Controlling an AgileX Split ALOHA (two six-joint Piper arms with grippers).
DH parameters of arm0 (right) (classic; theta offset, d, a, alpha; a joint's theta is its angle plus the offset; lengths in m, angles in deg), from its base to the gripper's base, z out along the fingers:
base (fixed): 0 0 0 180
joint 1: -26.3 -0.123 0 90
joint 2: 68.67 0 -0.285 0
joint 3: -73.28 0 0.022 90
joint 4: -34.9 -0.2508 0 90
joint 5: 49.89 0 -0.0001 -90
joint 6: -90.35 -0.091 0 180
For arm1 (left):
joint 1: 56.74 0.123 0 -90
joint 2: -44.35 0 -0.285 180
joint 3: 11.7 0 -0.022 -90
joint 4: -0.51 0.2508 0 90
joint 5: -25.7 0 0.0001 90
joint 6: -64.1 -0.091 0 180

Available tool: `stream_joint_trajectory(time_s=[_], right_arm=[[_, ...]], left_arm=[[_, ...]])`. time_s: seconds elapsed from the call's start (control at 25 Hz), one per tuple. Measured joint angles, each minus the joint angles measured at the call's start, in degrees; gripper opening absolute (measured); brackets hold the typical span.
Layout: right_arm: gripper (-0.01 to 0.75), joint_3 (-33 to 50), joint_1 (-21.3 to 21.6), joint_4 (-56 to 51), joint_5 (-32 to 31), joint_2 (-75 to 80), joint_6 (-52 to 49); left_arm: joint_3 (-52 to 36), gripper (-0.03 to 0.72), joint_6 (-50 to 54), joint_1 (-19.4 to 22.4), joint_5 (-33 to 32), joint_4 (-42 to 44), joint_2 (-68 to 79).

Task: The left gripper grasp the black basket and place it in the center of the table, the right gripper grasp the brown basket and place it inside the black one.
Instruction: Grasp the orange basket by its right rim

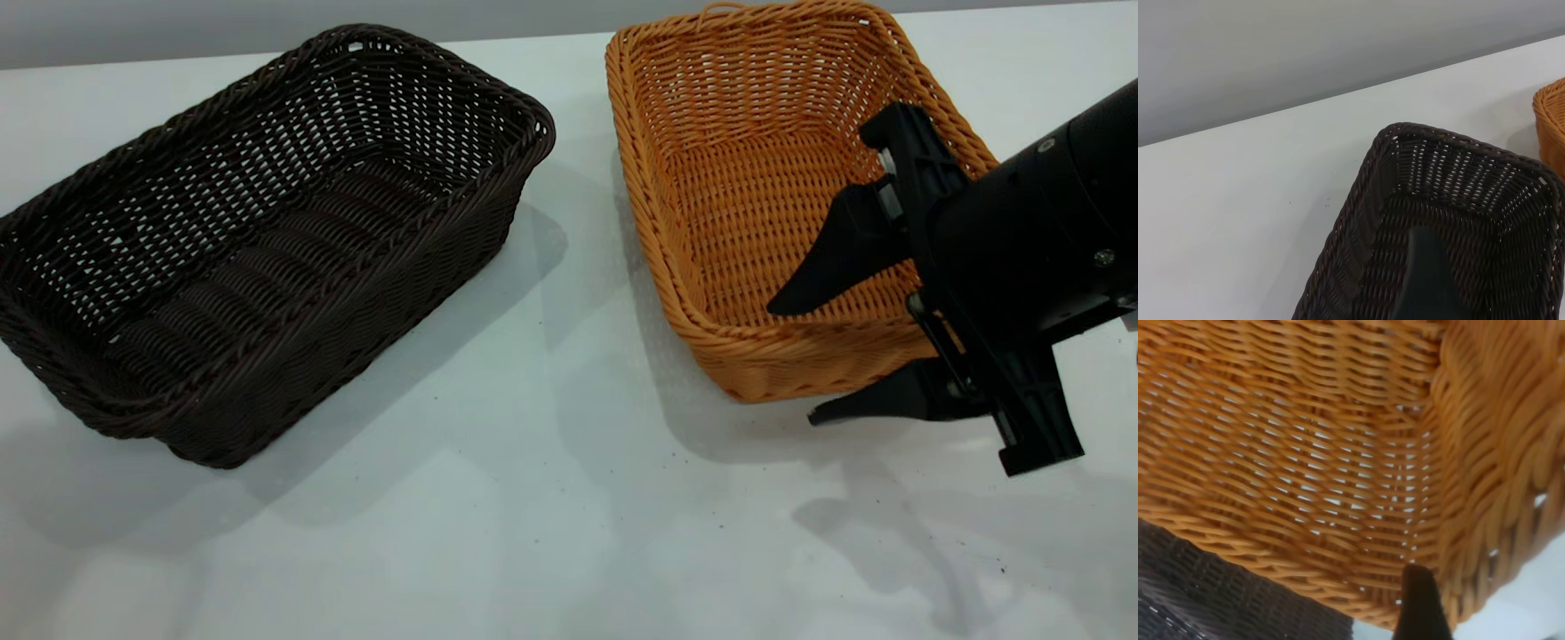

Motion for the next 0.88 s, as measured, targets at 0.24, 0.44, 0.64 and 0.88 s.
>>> stream_joint_trajectory(time_s=[0.24,0.44,0.64,0.88], right_arm=[[0.459,-2.5,0.0,0.0,4.2,0.0,-0.1],[0.459,-2.9,0.0,0.0,3.4,1.7,-0.1],[0.459,-3.0,0.0,0.0,2.2,5.4,-1.3],[0.459,-3.0,0.0,0.0,5.2,6.4,-1.2]], left_arm=[[0.0,0.421,-0.1,0.0,0.0,0.0,0.0],[0.0,0.421,-0.1,0.0,0.0,0.0,0.0],[0.0,0.421,-0.1,0.0,0.0,0.0,0.0],[0.0,0.421,-0.1,0.0,0.0,0.0,0.0]])
